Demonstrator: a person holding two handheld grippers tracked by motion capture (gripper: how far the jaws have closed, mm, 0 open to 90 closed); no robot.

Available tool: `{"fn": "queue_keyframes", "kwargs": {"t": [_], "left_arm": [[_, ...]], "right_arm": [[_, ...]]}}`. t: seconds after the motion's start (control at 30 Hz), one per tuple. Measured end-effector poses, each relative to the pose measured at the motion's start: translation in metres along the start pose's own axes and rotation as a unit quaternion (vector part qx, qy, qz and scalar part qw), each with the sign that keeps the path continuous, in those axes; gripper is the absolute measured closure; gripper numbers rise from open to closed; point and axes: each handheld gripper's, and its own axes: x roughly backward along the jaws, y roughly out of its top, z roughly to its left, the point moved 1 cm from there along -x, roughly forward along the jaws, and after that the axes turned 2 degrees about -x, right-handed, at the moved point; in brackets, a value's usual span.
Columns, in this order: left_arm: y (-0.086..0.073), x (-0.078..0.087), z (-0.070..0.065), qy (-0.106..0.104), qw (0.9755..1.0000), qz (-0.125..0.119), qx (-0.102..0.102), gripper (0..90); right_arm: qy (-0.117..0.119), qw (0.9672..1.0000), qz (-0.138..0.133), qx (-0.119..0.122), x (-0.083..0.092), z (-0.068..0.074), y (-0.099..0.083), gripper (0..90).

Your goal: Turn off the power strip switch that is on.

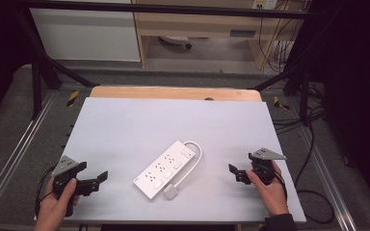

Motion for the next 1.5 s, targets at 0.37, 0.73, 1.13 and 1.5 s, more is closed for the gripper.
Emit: {"fn": "queue_keyframes", "kwargs": {"t": [0.37, 0.73, 1.13, 1.5], "left_arm": [[-0.001, 0.000, -0.001, 0.001, 1.0000, 0.002, -0.002, 6.9], [-0.001, -0.001, -0.001, 0.001, 1.0000, 0.003, -0.003, 6.9], [-0.002, -0.002, -0.001, 0.001, 1.0000, 0.004, -0.004, 6.9], [-0.002, -0.002, -0.001, 0.001, 1.0000, 0.006, -0.004, 7.1]], "right_arm": [[-0.008, 0.9999, -0.012, 0.000, 0.005, -0.001, 0.003, 5.8], [-0.008, 0.9995, -0.030, 0.002, 0.011, 0.002, 0.007, 5.9], [0.006, 0.9990, -0.043, 0.006, 0.014, 0.011, 0.015, 5.0], [0.014, 0.9984, -0.054, 0.009, 0.021, 0.026, 0.030, 4.5]]}}
